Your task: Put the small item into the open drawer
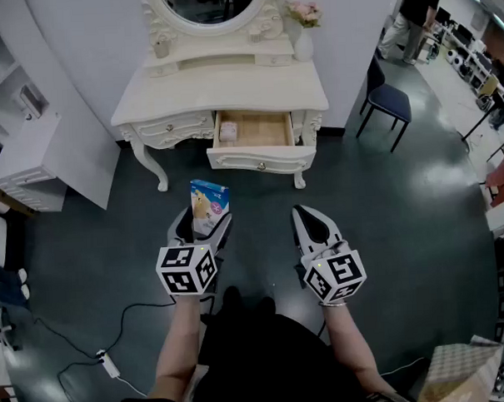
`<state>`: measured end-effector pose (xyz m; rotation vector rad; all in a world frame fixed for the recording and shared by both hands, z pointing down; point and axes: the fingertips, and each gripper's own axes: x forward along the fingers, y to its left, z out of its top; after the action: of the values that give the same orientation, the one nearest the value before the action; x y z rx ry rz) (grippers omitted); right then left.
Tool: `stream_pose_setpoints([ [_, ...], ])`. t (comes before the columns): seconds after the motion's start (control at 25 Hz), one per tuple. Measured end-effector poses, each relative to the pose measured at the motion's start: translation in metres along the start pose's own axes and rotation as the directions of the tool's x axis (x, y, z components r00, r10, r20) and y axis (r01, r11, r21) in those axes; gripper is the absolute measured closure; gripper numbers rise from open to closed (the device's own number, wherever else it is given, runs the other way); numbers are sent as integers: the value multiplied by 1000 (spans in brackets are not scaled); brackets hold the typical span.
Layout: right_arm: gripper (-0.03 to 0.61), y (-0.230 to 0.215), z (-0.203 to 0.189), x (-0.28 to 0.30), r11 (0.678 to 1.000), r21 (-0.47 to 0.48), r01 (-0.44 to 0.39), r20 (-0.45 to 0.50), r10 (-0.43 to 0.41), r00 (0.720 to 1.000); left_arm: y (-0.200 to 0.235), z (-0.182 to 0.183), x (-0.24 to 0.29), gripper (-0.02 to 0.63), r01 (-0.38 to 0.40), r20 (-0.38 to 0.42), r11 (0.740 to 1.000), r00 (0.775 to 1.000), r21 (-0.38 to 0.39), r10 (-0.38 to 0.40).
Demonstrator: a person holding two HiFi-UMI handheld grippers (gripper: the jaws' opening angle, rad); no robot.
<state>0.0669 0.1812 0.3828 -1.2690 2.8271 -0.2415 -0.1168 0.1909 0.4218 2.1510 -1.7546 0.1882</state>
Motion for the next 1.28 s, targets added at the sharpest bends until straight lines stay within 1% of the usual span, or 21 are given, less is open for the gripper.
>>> stream_pose_setpoints([
  [0.32,574,-13,-3,-15,999,41,-9,19,9,1000,-18,2,4,209,1,7,1000,1000,25,-1],
  [0.72,574,-45,-8,-11,996,73,43,4,-44,999,-16,9,30,209,-8,-2,999,1000,37,8],
  [0.84,574,-54,-9,-2,996,63,59,-4,-58,998,-11,14,46,209,-4,-3,999,1000,37,4],
  [1.04,574,-66,-15,28,996,61,59,-34,-57,998,1,20,82,209,13,-18,999,1000,35,-12],
  [1.28,574,-83,-19,78,996,68,63,-50,-60,997,19,35,135,210,45,-33,997,999,64,-43],
])
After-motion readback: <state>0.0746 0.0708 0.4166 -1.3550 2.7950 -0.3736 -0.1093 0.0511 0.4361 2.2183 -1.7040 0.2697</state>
